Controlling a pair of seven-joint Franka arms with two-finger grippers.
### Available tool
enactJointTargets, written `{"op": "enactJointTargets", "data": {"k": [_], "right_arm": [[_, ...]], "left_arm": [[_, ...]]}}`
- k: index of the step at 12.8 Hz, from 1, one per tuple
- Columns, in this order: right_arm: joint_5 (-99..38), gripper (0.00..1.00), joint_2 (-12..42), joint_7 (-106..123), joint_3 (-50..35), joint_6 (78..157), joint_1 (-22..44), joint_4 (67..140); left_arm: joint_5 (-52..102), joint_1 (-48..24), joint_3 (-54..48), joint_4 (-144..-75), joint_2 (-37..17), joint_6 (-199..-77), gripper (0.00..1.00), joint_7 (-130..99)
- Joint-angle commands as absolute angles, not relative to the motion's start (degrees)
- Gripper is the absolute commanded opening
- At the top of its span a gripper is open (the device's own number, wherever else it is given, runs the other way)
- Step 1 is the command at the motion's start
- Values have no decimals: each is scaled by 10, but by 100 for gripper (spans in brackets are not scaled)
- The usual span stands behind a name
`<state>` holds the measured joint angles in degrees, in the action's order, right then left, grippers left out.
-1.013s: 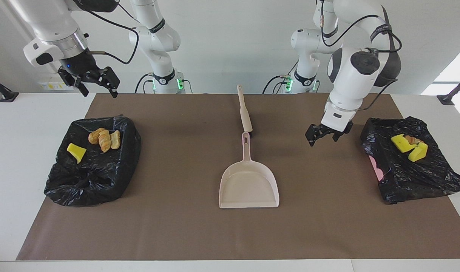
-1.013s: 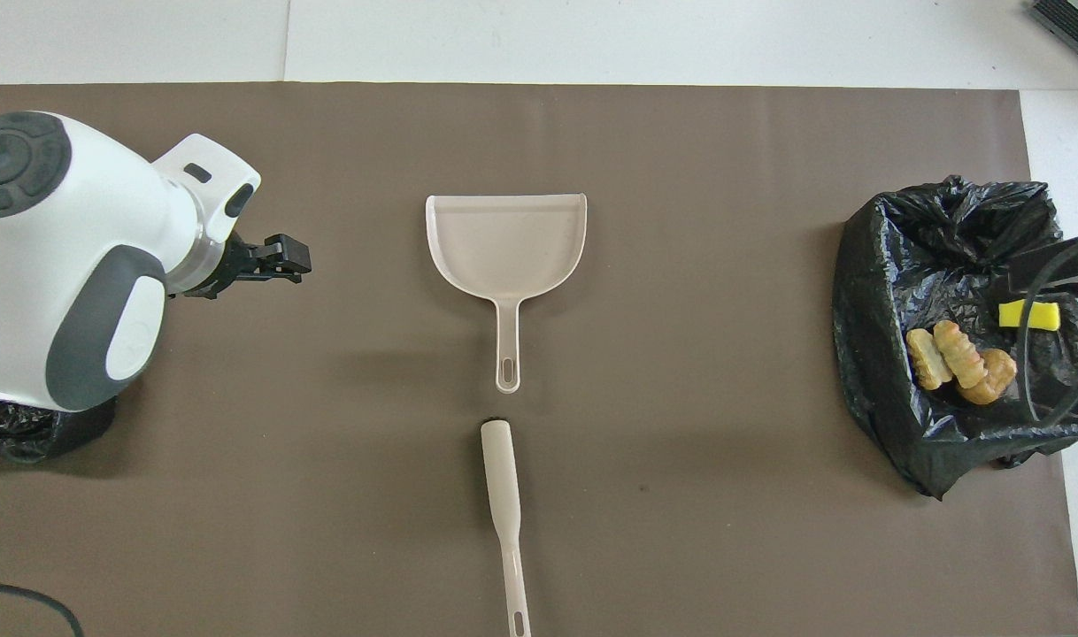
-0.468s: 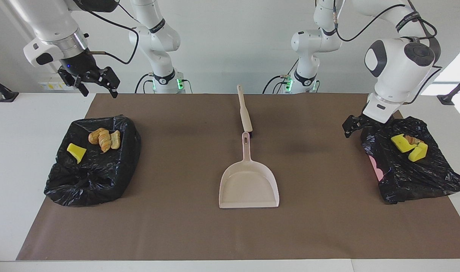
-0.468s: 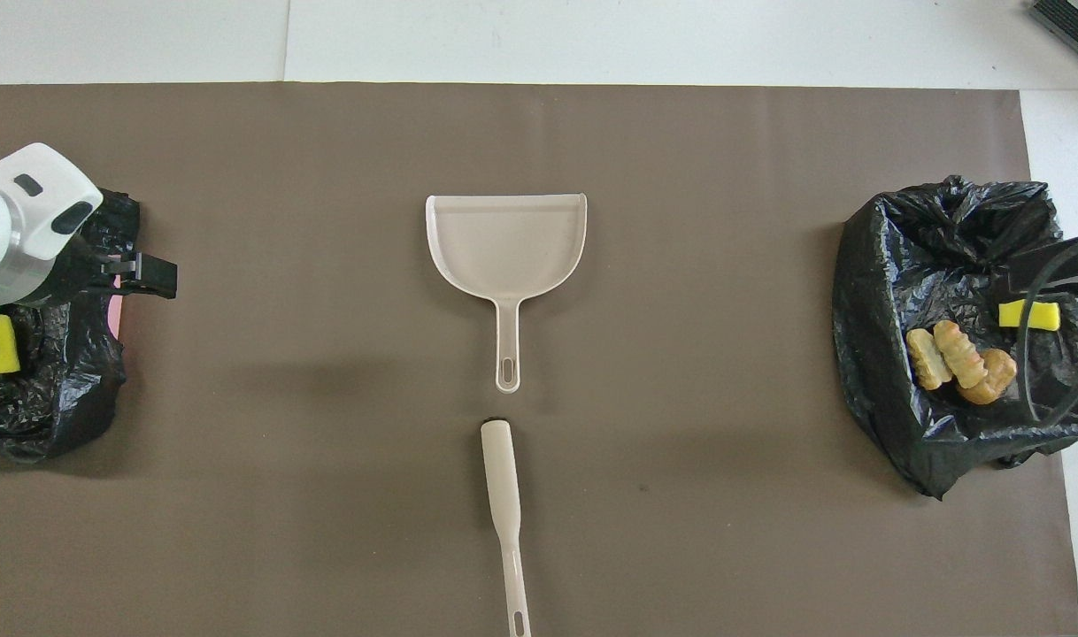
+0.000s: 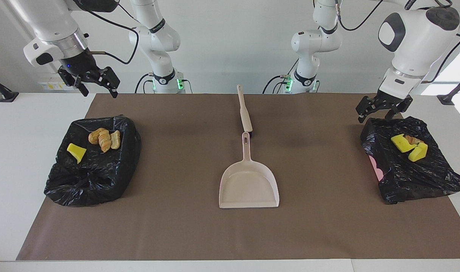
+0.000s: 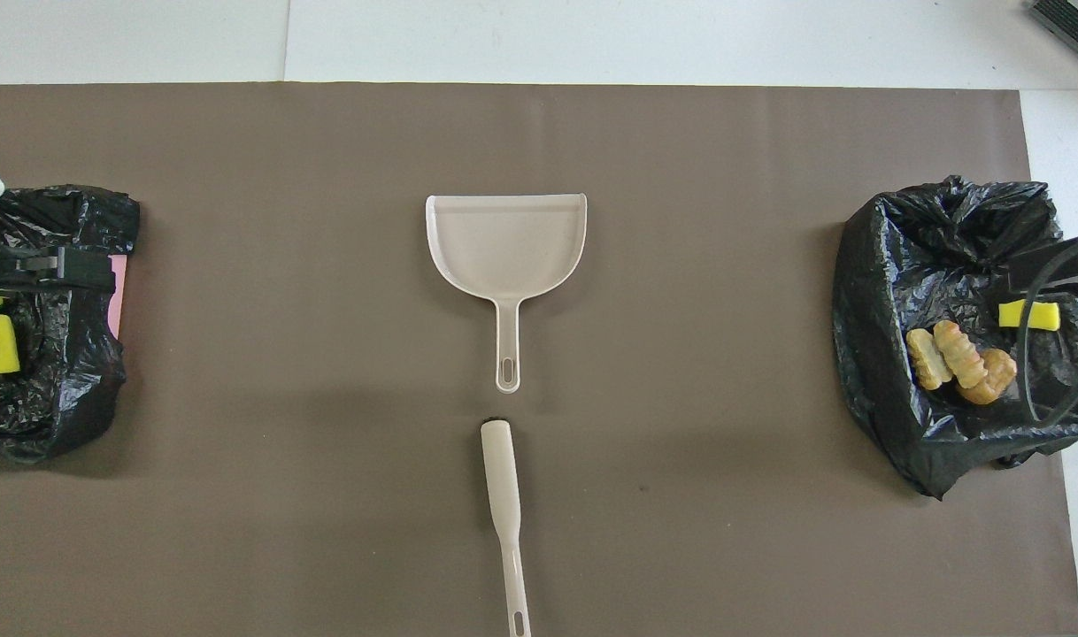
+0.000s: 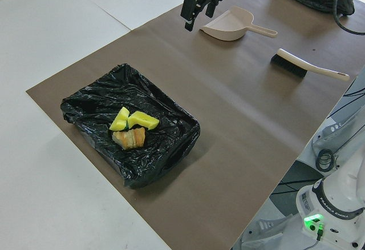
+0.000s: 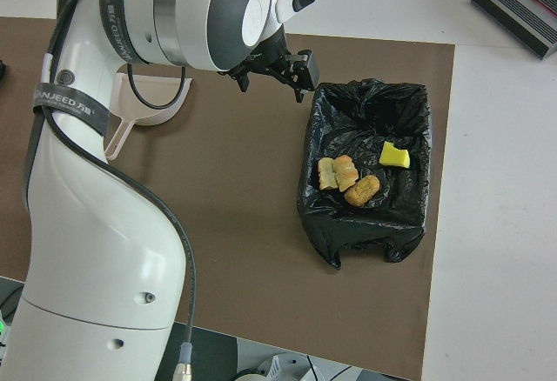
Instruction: Sweep and dump trash in bin
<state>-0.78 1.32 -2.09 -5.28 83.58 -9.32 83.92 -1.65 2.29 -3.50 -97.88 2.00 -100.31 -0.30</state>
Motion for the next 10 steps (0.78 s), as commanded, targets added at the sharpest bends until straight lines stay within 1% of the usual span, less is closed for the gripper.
{"op": "enactJointTargets", "data": {"k": [1, 3, 6, 10], "right_arm": [[-9, 100, 13, -29, -55, 838, -95, 838], [-9, 100, 13, -29, -55, 838, -95, 838], [-9, 100, 13, -29, -55, 838, -95, 838], [-9, 100, 13, -29, -55, 838, -95, 838]], "left_arm": [[-10, 25, -36, -918, 18, -938, 100, 4], [5, 25, -35, -894, 22, -928, 100, -1], [11, 25, -40, -842, 18, -878, 100, -1], [12, 21, -39, -838, 21, -867, 100, -1]]}}
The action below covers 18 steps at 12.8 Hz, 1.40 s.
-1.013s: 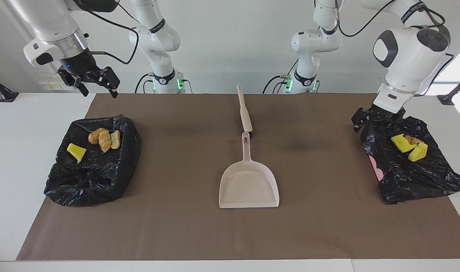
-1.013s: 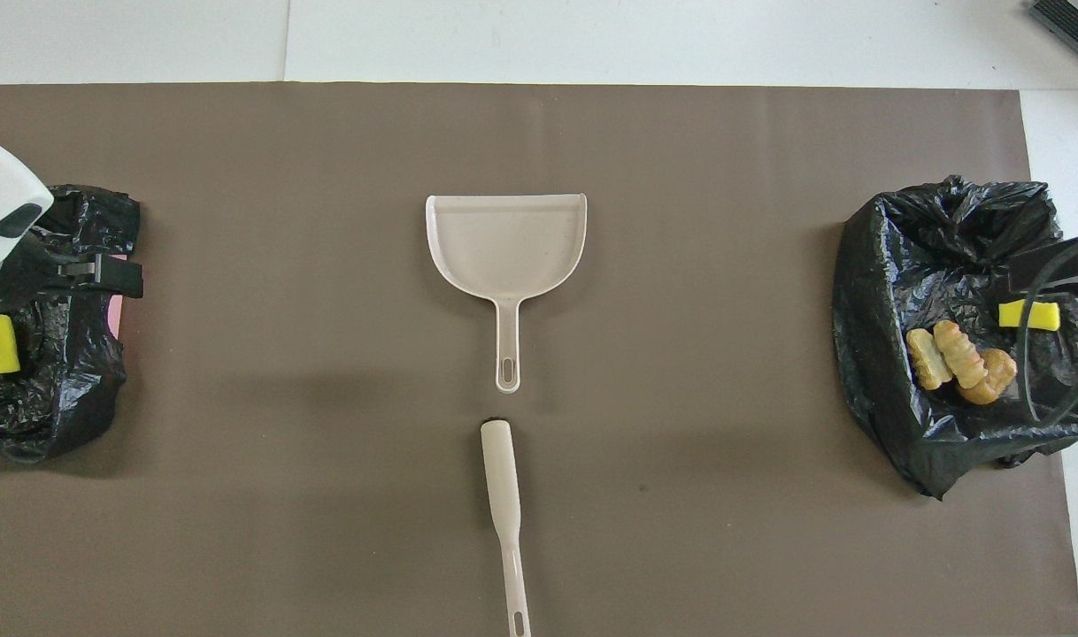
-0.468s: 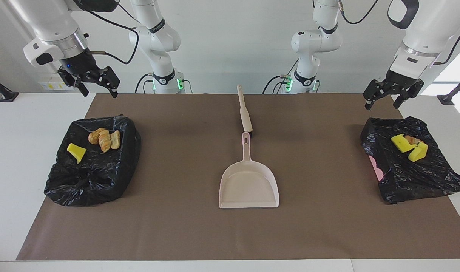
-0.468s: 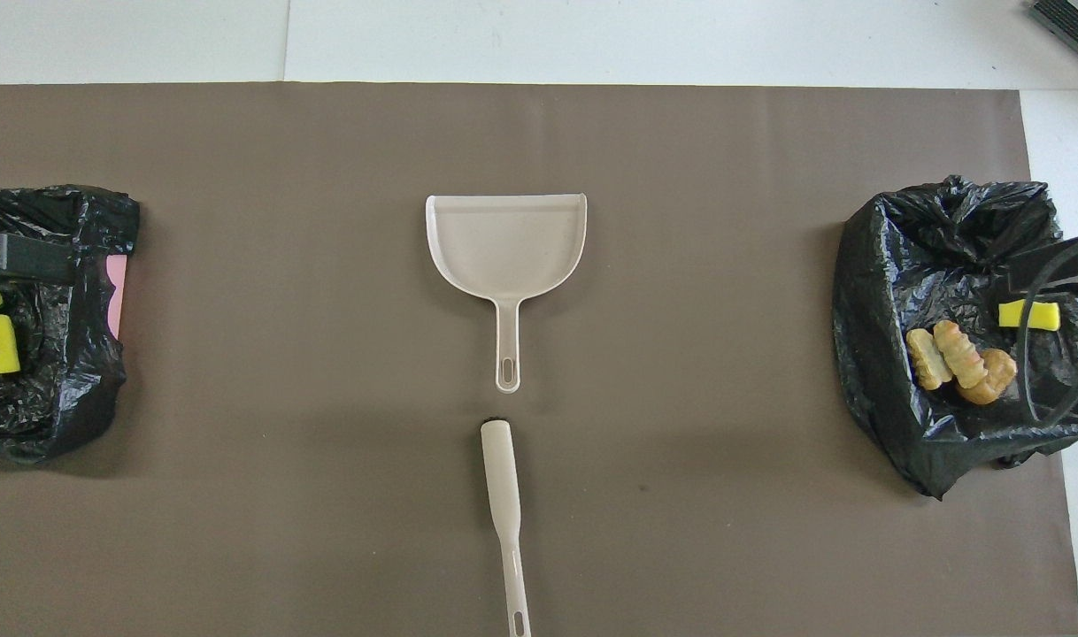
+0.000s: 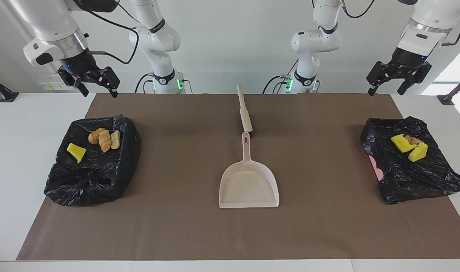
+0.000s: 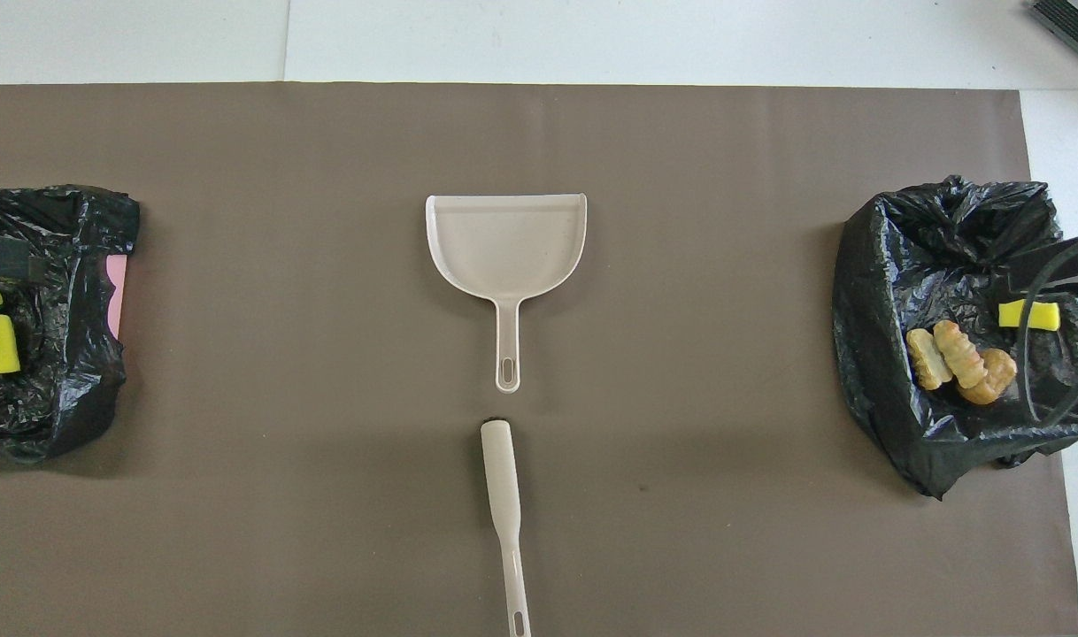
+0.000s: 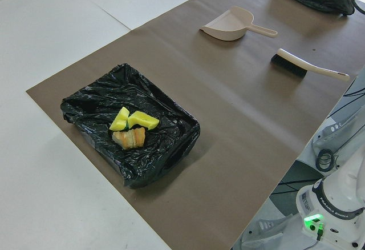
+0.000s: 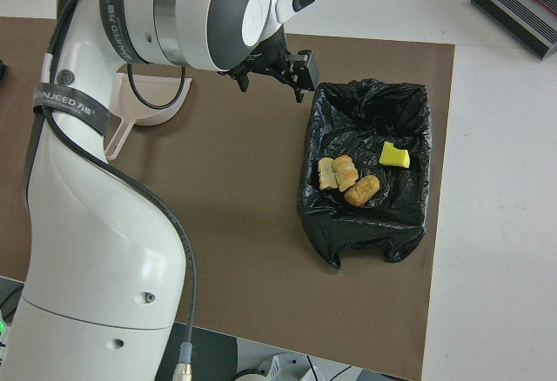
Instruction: Sweep and dump trash in bin
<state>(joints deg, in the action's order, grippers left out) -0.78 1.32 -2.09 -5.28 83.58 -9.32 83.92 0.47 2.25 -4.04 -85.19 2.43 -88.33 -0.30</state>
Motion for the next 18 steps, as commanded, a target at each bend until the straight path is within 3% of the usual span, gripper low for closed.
{"op": "enactJointTargets", "data": {"k": [1, 18], "right_arm": [[-9, 100, 13, -29, -55, 838, -95, 838], [-9, 100, 13, -29, -55, 838, -95, 838]], "left_arm": [[13, 22, -39, -839, 28, -874, 100, 3], [11, 25, -39, -853, 47, -855, 100, -2]]}}
